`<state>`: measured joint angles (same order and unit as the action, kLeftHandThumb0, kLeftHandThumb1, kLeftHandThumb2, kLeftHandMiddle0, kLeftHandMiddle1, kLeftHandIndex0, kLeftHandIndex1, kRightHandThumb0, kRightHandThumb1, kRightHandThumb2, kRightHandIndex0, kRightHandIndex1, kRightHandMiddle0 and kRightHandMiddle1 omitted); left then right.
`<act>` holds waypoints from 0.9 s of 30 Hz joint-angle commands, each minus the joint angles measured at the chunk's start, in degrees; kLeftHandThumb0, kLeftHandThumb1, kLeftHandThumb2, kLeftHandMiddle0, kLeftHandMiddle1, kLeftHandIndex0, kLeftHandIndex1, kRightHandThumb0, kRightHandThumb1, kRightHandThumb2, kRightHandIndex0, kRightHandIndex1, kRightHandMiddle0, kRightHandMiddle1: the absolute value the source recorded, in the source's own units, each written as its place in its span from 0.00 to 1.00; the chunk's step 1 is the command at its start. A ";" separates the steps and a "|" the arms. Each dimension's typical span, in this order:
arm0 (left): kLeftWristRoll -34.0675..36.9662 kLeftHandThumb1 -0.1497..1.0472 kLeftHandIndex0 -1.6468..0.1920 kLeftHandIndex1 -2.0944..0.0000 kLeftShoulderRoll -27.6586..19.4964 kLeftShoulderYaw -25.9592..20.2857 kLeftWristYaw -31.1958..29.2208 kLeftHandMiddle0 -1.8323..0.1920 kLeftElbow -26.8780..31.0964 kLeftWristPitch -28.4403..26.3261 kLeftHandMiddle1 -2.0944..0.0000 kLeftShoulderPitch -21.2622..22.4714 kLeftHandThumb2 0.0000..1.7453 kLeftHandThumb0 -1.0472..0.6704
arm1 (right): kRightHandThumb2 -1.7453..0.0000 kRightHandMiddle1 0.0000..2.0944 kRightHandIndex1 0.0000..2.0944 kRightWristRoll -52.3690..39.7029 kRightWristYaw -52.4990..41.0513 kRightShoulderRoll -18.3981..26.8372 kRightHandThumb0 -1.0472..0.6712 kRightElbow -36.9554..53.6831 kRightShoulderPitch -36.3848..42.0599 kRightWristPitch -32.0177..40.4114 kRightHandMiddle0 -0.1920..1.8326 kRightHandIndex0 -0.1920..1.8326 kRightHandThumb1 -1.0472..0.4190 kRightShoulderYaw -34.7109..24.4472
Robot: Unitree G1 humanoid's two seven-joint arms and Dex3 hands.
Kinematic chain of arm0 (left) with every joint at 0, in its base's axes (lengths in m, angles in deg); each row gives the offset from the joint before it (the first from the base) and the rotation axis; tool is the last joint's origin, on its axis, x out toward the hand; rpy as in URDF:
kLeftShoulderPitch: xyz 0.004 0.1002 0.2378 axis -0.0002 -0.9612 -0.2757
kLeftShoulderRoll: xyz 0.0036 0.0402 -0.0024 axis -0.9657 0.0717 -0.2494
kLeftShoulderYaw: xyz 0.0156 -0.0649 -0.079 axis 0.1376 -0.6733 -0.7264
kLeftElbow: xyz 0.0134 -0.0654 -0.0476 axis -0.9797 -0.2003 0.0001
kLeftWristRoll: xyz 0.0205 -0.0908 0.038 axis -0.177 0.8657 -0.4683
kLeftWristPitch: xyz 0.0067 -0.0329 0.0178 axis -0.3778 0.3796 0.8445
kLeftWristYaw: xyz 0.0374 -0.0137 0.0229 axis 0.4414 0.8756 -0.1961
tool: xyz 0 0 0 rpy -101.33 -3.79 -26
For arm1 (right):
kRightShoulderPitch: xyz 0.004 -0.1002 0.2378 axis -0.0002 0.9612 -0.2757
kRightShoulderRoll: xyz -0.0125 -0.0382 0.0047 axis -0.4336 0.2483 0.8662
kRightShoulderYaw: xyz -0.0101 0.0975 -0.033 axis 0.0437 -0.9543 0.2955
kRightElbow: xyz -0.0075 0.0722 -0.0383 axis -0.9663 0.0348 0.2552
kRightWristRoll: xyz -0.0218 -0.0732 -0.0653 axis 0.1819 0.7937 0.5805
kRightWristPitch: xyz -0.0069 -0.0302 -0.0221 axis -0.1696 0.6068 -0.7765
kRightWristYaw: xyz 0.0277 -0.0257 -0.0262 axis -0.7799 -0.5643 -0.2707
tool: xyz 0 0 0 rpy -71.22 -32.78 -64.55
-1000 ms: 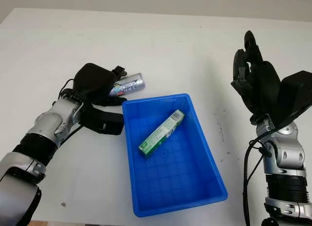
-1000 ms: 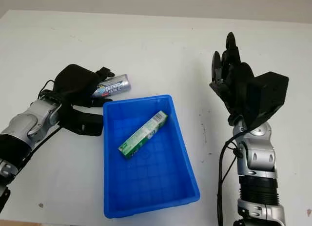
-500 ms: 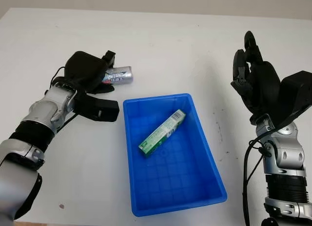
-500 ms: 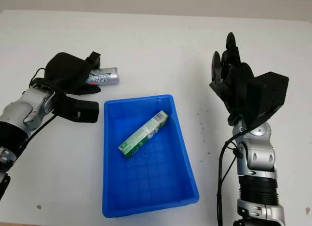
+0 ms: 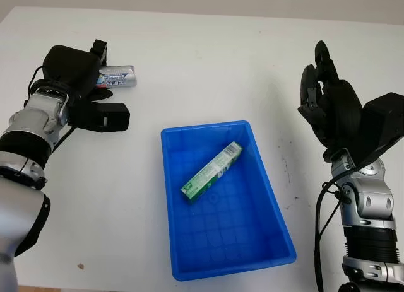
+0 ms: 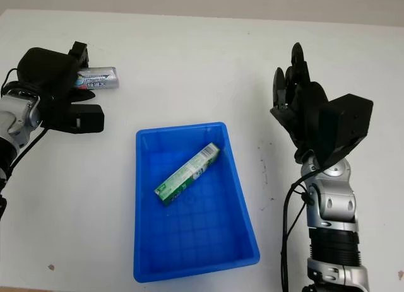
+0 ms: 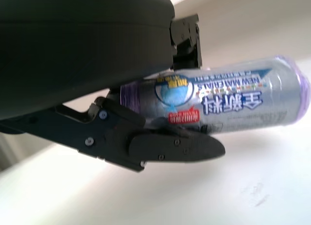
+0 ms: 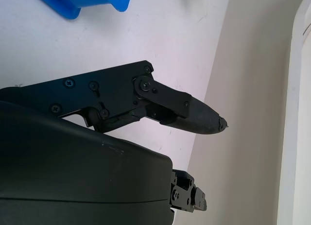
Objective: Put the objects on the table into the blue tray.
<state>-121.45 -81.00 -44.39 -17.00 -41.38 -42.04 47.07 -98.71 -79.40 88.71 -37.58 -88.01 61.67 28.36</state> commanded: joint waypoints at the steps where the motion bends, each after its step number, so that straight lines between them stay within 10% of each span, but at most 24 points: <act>1: 4.65 1.00 0.85 0.00 -1.36 -3.52 -2.61 0.60 6.93 2.05 0.00 -1.38 0.26 0.32 | 0.56 0.00 0.00 -0.05 -0.09 0.28 0.30 1.03 0.49 -0.66 0.00 0.00 0.00 -0.33; 8: 27.74 1.00 0.55 0.00 -1.61 -14.75 -27.76 0.45 38.47 -1.78 0.00 -11.47 0.26 0.35 | 0.57 0.00 0.00 -0.13 0.76 -0.31 0.30 1.43 0.15 0.34 0.00 0.00 0.00 -0.29; 23: 55.19 1.00 0.57 0.00 -7.64 -21.08 -60.68 0.48 73.41 -34.54 0.00 -18.04 0.23 0.34 | 0.59 0.00 0.00 -0.11 1.20 -0.55 0.28 2.15 0.60 0.90 0.00 0.00 0.00 -0.07; 27: 57.79 1.00 0.63 0.00 -8.44 -20.73 -65.31 0.51 75.68 -32.27 0.00 -20.56 0.24 0.35 | 0.58 0.00 0.00 -0.03 0.93 -0.36 0.28 2.11 0.63 0.63 0.00 0.00 0.00 0.05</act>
<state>-64.83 -89.04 -65.07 -80.89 33.00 -75.33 28.15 -98.73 -78.40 88.31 -36.45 -87.69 62.62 28.48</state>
